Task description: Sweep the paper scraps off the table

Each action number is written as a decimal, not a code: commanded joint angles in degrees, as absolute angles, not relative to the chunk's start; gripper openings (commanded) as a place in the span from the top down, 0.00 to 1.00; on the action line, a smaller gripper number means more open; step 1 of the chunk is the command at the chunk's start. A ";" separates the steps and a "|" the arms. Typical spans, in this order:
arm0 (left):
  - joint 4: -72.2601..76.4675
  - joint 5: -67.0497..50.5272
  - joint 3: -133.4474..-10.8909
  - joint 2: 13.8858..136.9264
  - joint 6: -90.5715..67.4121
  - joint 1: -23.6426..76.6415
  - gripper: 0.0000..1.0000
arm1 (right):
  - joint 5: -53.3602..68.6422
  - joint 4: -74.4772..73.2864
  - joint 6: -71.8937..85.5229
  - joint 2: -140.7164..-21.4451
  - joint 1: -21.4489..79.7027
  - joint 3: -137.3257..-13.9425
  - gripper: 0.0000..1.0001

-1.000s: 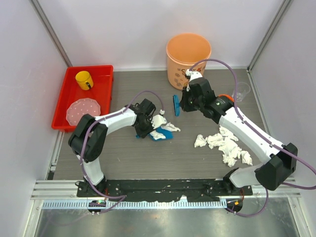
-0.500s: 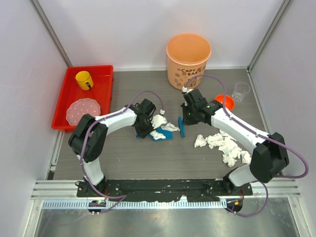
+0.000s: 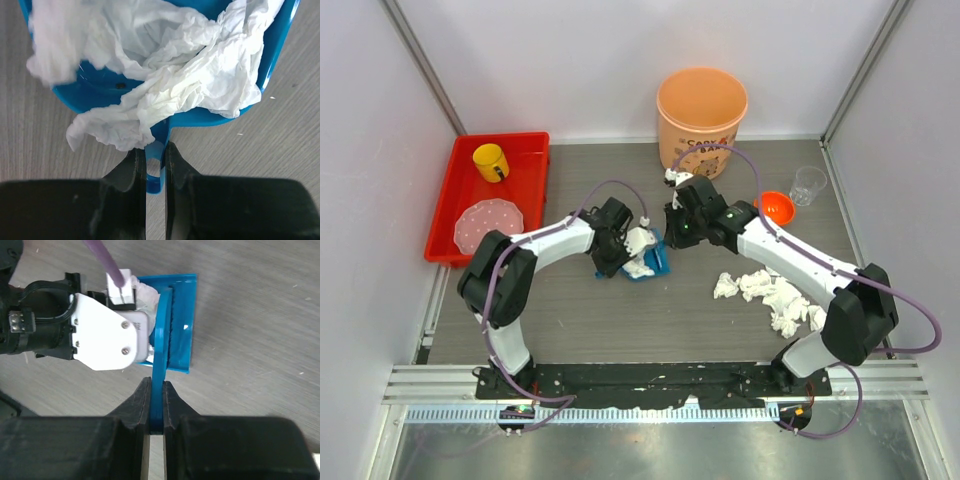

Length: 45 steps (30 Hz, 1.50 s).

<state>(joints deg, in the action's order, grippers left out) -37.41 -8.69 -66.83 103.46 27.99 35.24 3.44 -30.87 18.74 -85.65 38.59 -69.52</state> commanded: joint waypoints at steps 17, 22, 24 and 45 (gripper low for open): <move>-27.07 -9.49 -67.76 95.81 21.53 28.39 1.00 | -5.63 -38.06 9.32 -74.44 30.42 -82.16 0.99; -27.42 -7.74 -68.99 93.17 21.62 28.04 1.00 | -0.80 -32.63 2.21 -78.30 24.36 -97.16 0.99; -28.21 -7.03 -69.34 92.12 21.97 27.95 1.00 | 1.40 -30.25 0.27 -82.78 21.89 -101.93 0.99; -31.02 -2.90 -66.10 83.76 23.73 27.95 1.00 | 19.06 -32.95 -12.65 -121.99 13.62 -137.46 0.99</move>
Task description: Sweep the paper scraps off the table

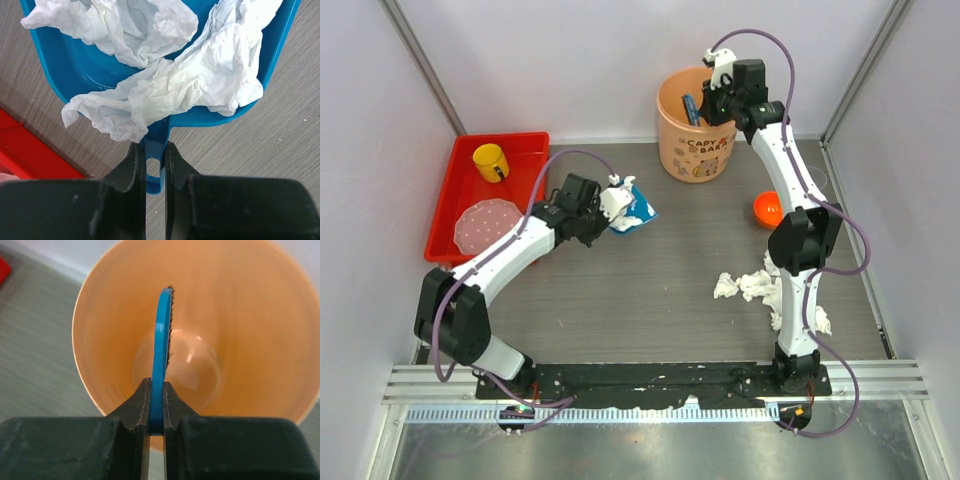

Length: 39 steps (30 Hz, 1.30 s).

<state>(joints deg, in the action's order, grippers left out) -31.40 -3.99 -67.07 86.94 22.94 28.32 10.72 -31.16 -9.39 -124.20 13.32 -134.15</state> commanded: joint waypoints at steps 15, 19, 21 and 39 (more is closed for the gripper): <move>-32.34 -1.94 -65.92 80.16 25.14 27.86 1.00 | 29.79 -47.20 -14.94 -123.85 13.71 -138.43 0.99; -32.87 -1.50 -66.36 79.37 25.23 27.95 1.00 | 31.47 -47.11 -13.98 -121.82 13.71 -138.34 0.99; -33.57 -1.41 -67.41 79.19 25.23 27.95 1.00 | 31.81 -47.46 -13.71 -120.94 13.80 -137.64 0.99; -44.20 -0.53 -76.11 72.70 22.94 25.84 1.00 | 26.64 -52.73 -16.26 -108.81 26.36 -123.49 0.99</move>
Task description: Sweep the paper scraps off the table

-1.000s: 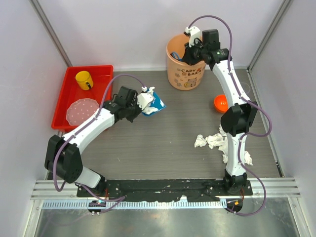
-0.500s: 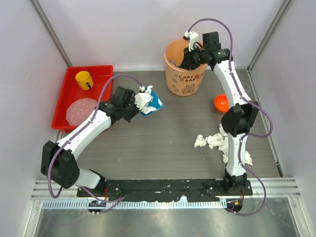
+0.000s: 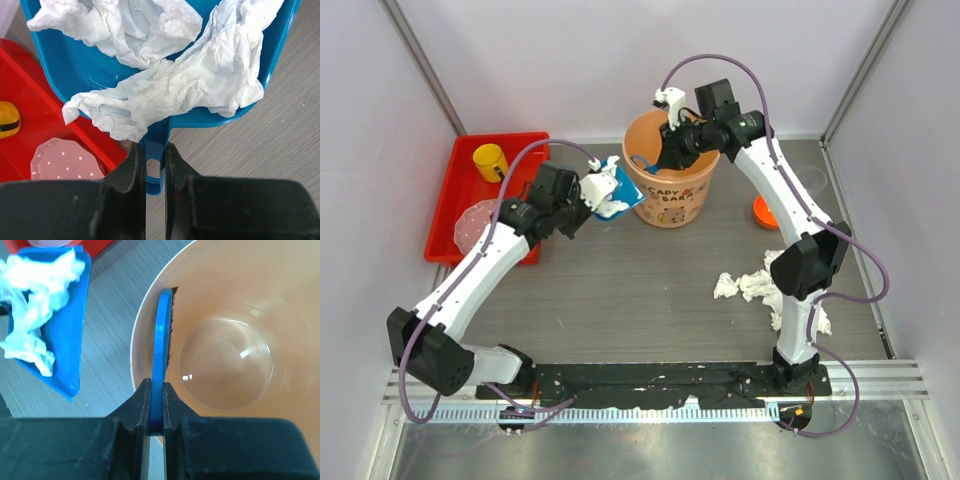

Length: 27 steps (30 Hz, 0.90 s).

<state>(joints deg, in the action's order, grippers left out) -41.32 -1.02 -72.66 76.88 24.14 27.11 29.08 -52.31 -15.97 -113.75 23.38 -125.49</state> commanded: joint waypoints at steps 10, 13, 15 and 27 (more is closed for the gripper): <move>-49.92 1.04 -82.43 72.06 22.59 24.17 1.00 | 27.07 -52.30 -14.59 -107.76 32.95 -121.64 0.99; -50.97 1.49 -85.85 73.91 22.41 24.08 1.00 | 25.84 -52.29 -14.59 -106.79 35.77 -121.55 0.99; -51.59 1.76 -87.71 74.97 22.24 24.17 1.00 | 25.40 -52.03 -14.50 -106.00 36.38 -121.38 0.99; -54.14 2.98 -102.64 87.00 22.06 23.64 1.00 | -3.21 -45.53 -8.79 -93.69 37.00 -116.19 0.99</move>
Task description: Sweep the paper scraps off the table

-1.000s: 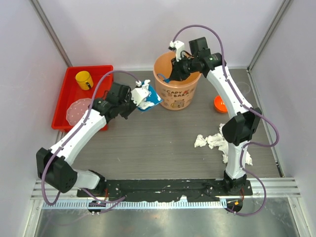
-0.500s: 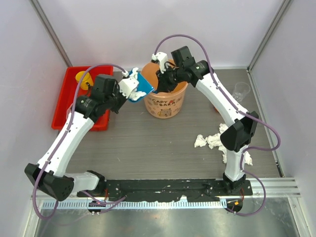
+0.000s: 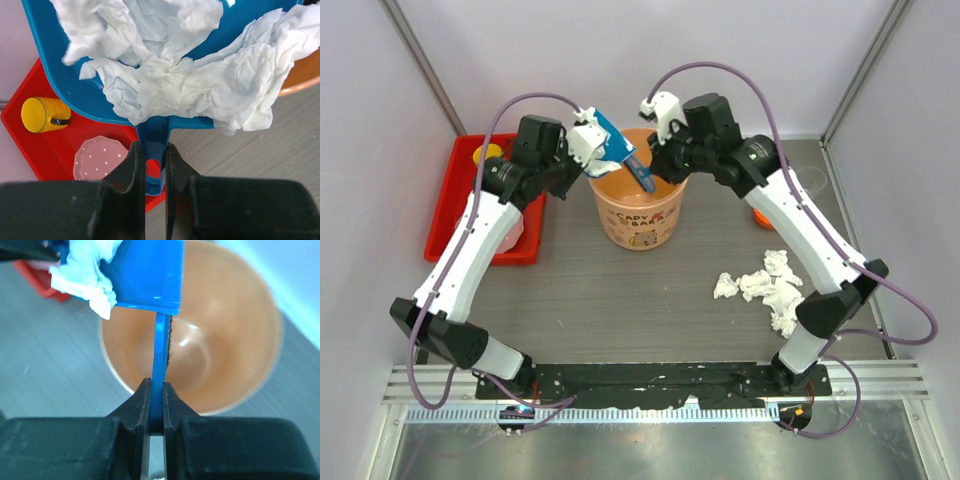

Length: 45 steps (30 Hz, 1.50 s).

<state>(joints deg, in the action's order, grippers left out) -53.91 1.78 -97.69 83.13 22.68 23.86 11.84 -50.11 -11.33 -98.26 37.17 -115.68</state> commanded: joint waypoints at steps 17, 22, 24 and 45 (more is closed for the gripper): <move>-7.34 47.28 -88.73 92.29 79.01 40.51 1.00 | -26.46 -34.37 -8.17 -76.21 36.83 -106.79 0.99; 11.73 49.57 -80.69 92.02 95.34 41.40 1.00 | -24.96 -34.54 -8.00 -74.62 36.91 -105.91 0.99; 14.84 50.36 -79.10 92.20 99.03 41.40 1.00 | -24.79 -34.98 -8.00 -74.27 36.91 -106.00 0.99; -59.88 16.12 -103.90 72.97 34.73 38.94 1.00 | -34.89 -52.54 7.46 -65.83 35.86 -86.42 0.99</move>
